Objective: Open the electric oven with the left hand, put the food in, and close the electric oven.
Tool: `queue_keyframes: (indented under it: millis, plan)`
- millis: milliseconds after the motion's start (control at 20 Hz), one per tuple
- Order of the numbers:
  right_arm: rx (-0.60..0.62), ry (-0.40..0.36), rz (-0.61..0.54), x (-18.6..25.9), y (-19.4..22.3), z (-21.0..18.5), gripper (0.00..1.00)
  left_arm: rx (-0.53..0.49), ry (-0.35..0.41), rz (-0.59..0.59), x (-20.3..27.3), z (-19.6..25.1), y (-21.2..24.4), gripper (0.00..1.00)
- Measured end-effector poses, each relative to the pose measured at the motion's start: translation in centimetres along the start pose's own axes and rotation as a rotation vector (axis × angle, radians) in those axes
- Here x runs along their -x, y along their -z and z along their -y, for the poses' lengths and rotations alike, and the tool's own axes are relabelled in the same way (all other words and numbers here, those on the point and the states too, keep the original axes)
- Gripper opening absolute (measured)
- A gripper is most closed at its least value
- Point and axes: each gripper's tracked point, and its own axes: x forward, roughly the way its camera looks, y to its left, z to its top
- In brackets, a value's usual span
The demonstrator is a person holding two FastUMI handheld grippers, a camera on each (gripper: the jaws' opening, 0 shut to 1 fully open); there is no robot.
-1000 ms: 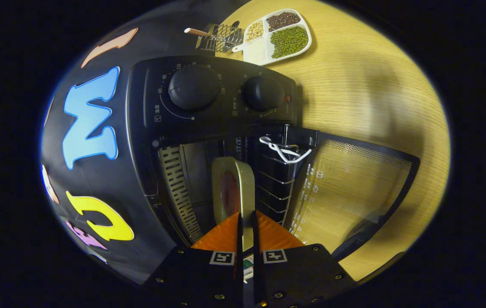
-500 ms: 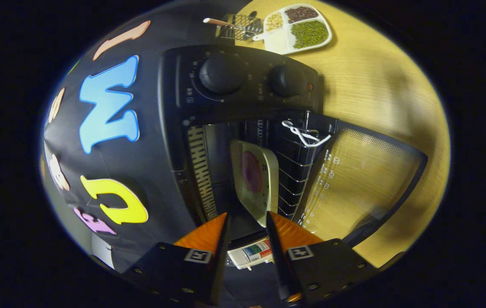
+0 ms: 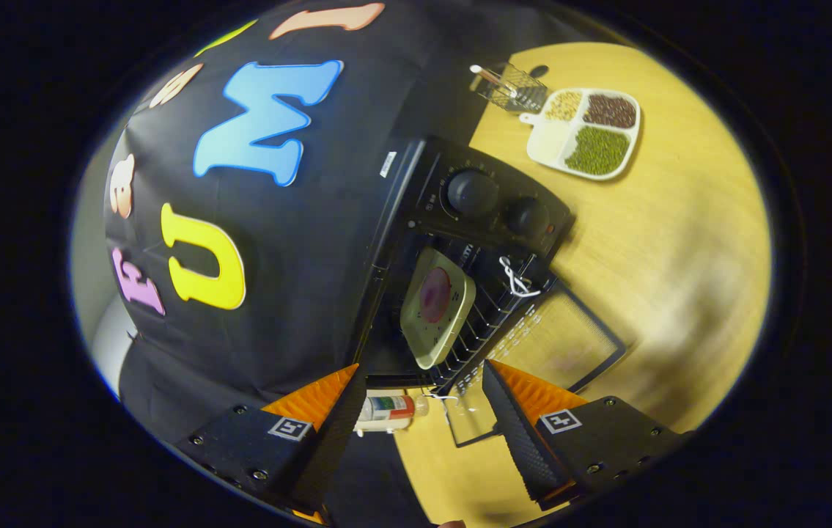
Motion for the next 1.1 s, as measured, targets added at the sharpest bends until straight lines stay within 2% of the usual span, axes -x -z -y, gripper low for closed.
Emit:
queue_keyframes:
  millis: [50,100,150,300,500,550,650,700,850,1050,1100]
  plan:
    - [0.067,0.001,0.003,0.9,-0.1,0.0,0.97,0.008,0.024,-0.021,-0.3,1.1,0.8,1.00]
    - [0.137,0.003,0.010,1.8,-0.3,0.2,0.97,0.017,0.046,-0.046,-0.4,2.2,1.9,0.90]
    - [0.207,0.009,0.026,2.8,-0.7,0.4,0.97,0.024,0.065,-0.073,-0.5,3.2,2.8,0.96]
    - [0.416,0.037,0.114,6.0,-2.1,1.2,0.97,0.038,0.118,-0.136,-0.9,6.1,5.3,0.97]
    - [0.591,0.077,0.189,10.0,-3.4,1.8,0.97,0.047,0.162,-0.225,-1.2,9.0,8.6,0.97]
    - [0.637,0.086,0.209,11.1,-3.9,2.0,0.97,0.053,0.171,-0.252,-1.2,9.7,9.6,1.00]
    - [0.747,0.111,0.257,13.1,-5.0,2.1,0.97,0.068,0.188,-0.314,-1.4,10.9,11.8,0.97]
    - [0.810,0.129,0.286,13.5,-5.6,2.2,0.97,0.079,0.193,-0.347,-1.6,11.5,12.9,1.00]
    - [0.959,0.178,0.361,16.3,-7.2,2.3,0.97,0.112,0.187,-0.433,-2.2,12.7,15.8,0.97]
    - [1.075,0.262,0.472,20.2,-9.2,2.2,0.97,0.115,0.167,-0.530,-3.1,13.4,19.7,0.97]
    - [1.096,0.278,0.489,20.9,-9.6,2.2,0.97,0.099,0.162,-0.556,-3.3,13.5,20.6,1.00]
